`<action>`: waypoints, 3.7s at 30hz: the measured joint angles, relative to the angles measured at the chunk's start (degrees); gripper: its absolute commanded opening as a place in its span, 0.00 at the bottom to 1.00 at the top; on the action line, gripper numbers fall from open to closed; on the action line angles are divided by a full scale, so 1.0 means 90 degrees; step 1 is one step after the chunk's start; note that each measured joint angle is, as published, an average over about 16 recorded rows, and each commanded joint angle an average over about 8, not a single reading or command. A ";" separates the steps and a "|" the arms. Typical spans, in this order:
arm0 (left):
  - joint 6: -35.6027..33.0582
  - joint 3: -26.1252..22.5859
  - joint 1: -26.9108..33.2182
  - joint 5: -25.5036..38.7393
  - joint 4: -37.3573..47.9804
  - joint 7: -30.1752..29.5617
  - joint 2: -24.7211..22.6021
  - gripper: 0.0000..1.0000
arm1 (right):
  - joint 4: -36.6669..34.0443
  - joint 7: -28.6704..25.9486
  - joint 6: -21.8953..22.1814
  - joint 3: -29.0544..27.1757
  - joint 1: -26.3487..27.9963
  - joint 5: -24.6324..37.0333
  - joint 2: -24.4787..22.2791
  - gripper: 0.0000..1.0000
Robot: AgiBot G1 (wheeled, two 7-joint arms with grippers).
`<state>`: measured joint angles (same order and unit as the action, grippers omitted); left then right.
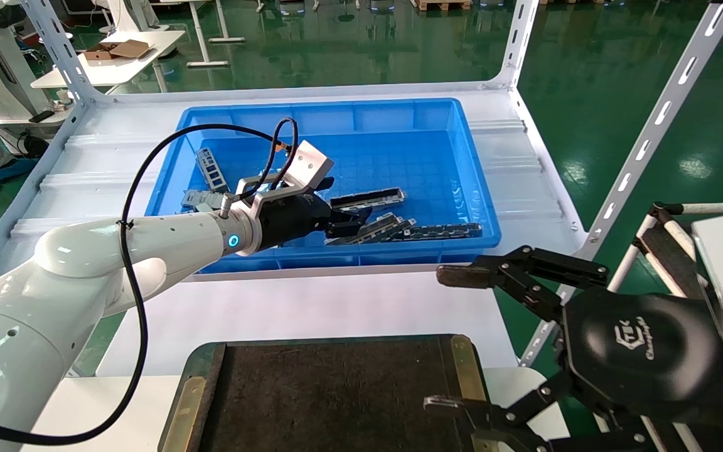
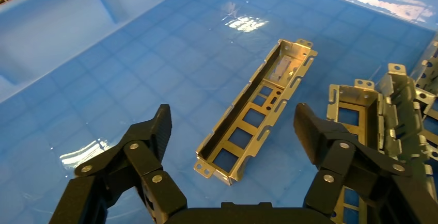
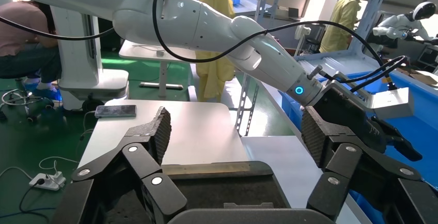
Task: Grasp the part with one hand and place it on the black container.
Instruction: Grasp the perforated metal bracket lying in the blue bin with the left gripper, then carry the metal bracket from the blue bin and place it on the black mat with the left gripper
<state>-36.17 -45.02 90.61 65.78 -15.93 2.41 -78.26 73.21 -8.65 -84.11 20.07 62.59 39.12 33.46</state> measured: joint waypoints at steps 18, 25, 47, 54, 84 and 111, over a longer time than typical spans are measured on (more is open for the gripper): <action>0.0364 -0.0649 -0.0016 -0.0489 -0.0042 -0.0217 0.0016 0.00 | 0.0000 0.0001 0.0001 0.0002 0.0001 -0.0001 -0.0001 0.00; 0.0439 -0.0830 -0.0017 -0.0678 -0.0021 -0.0239 0.0021 0.00 | 0.0000 0.0001 0.0001 0.0003 0.0001 -0.0002 -0.0001 0.00; -0.0453 -0.0867 0.0385 -0.1554 -0.0056 0.0047 0.0266 0.00 | 0.0000 0.0003 0.0002 0.0005 0.0001 -0.0004 -0.0002 0.00; -0.1922 -0.0657 0.0419 -0.1972 -0.0157 0.0437 0.0596 0.00 | 0.0000 0.0003 0.0003 0.0006 0.0002 -0.0004 -0.0002 0.00; -0.3421 -0.0709 -0.1452 -0.2365 -0.2364 0.0085 0.1663 0.00 | 0.0000 0.0005 0.0004 0.0010 0.0002 -0.0007 -0.0004 0.00; 0.1694 -0.1406 -0.4670 -0.2193 -0.6570 -0.2136 0.2710 0.00 | 0.0000 0.0006 0.0005 0.0013 0.0003 -0.0009 -0.0005 0.00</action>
<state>-20.93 -57.67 48.58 46.04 -75.06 -16.82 -53.87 73.21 -8.59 -84.06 20.18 62.62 39.04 33.41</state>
